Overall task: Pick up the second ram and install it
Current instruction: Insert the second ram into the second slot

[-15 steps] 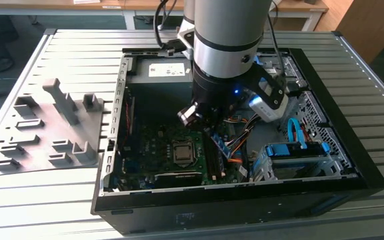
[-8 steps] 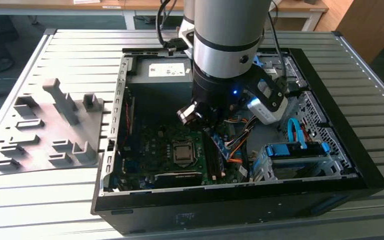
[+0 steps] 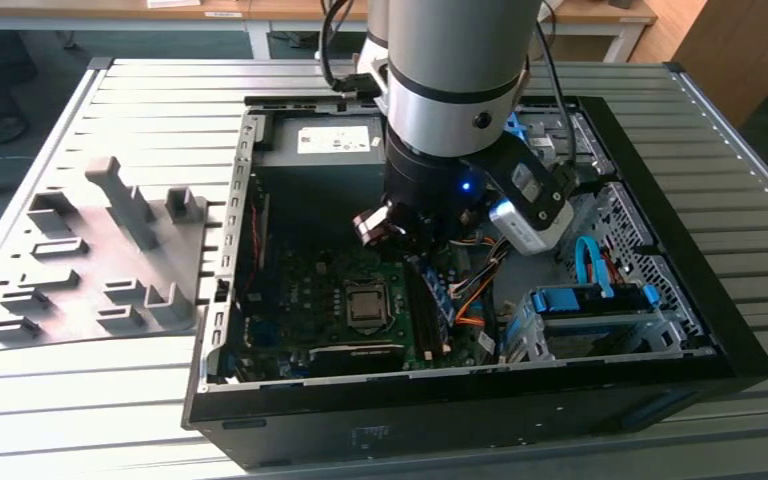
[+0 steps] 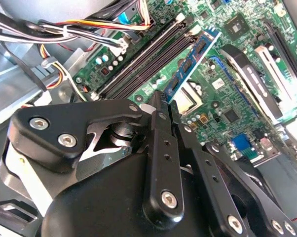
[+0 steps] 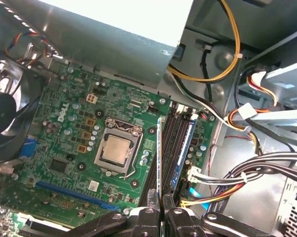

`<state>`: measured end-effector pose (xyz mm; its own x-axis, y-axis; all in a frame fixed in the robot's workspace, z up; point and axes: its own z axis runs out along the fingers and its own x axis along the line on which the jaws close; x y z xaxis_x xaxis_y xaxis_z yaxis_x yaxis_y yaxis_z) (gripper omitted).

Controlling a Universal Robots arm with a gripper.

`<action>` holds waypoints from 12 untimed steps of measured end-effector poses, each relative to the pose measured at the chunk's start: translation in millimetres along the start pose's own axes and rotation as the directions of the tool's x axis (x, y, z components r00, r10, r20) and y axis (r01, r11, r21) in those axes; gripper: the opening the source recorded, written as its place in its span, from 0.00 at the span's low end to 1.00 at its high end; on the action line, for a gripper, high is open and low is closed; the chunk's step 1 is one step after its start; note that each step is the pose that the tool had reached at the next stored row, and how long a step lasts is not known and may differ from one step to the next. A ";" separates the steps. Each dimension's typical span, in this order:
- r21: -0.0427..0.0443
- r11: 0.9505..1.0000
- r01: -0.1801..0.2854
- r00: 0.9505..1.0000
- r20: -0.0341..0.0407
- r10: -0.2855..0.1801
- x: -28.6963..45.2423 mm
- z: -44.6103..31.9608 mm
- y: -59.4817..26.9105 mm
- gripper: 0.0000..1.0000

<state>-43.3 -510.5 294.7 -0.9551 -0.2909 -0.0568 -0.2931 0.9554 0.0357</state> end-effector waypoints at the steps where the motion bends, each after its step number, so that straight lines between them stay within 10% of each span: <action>1: 0.000 1.000 -0.006 1.000 0.000 0.006 0.0 0.1 0.0 0.14; 12: 0.002 0.999 -0.041 0.999 0.002 0.041 0.0 0.2 0.0 0.14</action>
<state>-43.3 -510.5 294.4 -0.9662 -0.2513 -0.0569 -0.2535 0.9667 0.0359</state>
